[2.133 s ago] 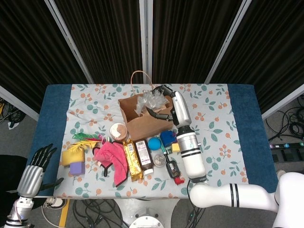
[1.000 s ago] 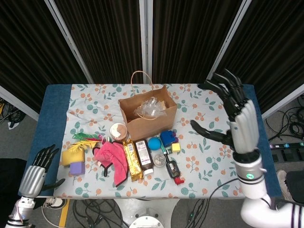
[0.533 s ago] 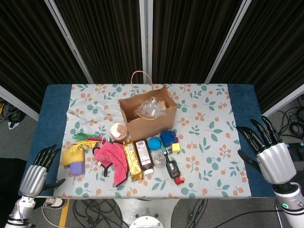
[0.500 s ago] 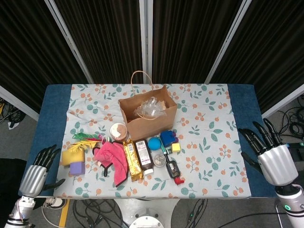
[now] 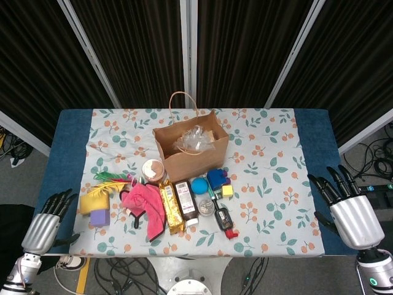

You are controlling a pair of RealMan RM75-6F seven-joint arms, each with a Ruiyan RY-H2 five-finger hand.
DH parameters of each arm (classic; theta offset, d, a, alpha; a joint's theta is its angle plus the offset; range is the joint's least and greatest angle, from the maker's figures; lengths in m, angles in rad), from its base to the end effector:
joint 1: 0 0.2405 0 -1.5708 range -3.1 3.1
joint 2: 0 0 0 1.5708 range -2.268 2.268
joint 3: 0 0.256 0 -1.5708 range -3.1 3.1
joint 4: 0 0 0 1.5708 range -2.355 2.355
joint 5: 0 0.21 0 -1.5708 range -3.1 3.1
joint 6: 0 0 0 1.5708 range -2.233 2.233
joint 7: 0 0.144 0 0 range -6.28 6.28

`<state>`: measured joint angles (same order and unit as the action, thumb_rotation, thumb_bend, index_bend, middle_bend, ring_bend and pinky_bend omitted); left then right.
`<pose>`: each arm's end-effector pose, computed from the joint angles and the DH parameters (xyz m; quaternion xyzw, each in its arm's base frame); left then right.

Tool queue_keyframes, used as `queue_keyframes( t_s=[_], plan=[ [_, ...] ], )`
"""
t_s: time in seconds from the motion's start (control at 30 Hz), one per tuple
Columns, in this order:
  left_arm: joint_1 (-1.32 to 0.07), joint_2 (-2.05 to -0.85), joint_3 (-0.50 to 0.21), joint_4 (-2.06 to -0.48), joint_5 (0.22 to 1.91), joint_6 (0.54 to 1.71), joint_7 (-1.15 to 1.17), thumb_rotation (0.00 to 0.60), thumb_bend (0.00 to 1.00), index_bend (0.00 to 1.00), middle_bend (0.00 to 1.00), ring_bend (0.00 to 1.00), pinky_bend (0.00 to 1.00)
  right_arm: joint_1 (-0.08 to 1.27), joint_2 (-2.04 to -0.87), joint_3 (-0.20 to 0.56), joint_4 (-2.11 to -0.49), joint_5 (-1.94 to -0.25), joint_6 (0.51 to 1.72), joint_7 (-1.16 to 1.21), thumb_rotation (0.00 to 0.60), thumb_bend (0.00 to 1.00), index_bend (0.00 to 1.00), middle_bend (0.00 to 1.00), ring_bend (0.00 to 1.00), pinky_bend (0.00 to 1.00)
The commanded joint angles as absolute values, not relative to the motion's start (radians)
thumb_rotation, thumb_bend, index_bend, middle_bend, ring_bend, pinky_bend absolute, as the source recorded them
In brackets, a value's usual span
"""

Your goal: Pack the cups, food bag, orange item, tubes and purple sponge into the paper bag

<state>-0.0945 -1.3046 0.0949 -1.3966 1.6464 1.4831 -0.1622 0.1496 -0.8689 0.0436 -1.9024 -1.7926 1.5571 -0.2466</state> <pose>-0.3224 0.1525 0.0897 -0.6415 -0.4351 -0.4054 0.4846 -0.2138 -0.1825 0.2015 0.6981 -0.2064 0.4242 0.5386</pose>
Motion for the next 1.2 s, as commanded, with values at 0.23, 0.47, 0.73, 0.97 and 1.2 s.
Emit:
queue_keyframes(
  t_s=[0.23,0.47,0.73,0.97,1.2],
  plan=[
    [-0.139,-1.232,0.123,-1.530,1.645,1.360,-0.003,0.600,0.00,0.09,0.07,0.03,0.07,0.148,-0.715,0.047,-2.106,-1.807,1.512,-0.298,0.600,0.05,0.10,0.25,0.06,0.00],
    [-0.198,-1.222,0.094,-1.581,1.618,1.271,0.105,0.600,0.04,0.17,0.17,0.09,0.14,0.138,-0.753,0.039,-2.042,-1.765,1.499,-0.250,0.600,0.05,0.10,0.24,0.06,0.00],
    [-0.227,-1.238,0.072,-1.602,1.560,1.210,0.186,0.600,0.09,0.33,0.30,0.21,0.27,0.126,-0.755,0.046,-2.008,-1.752,1.522,-0.217,0.600,0.05,0.10,0.24,0.06,0.00],
    [-0.235,-1.250,0.066,-1.611,1.522,1.187,0.212,0.600,0.09,0.33,0.31,0.22,0.27,0.127,-0.765,0.047,-1.996,-1.740,1.509,-0.212,0.600,0.05,0.10,0.25,0.06,0.00],
    [-0.244,-1.283,0.065,-1.574,1.494,1.160,0.205,0.600,0.10,0.33,0.33,0.23,0.27,0.128,-0.776,0.048,-1.985,-1.721,1.495,-0.212,0.600,0.05,0.10,0.25,0.06,0.00]
  ],
)
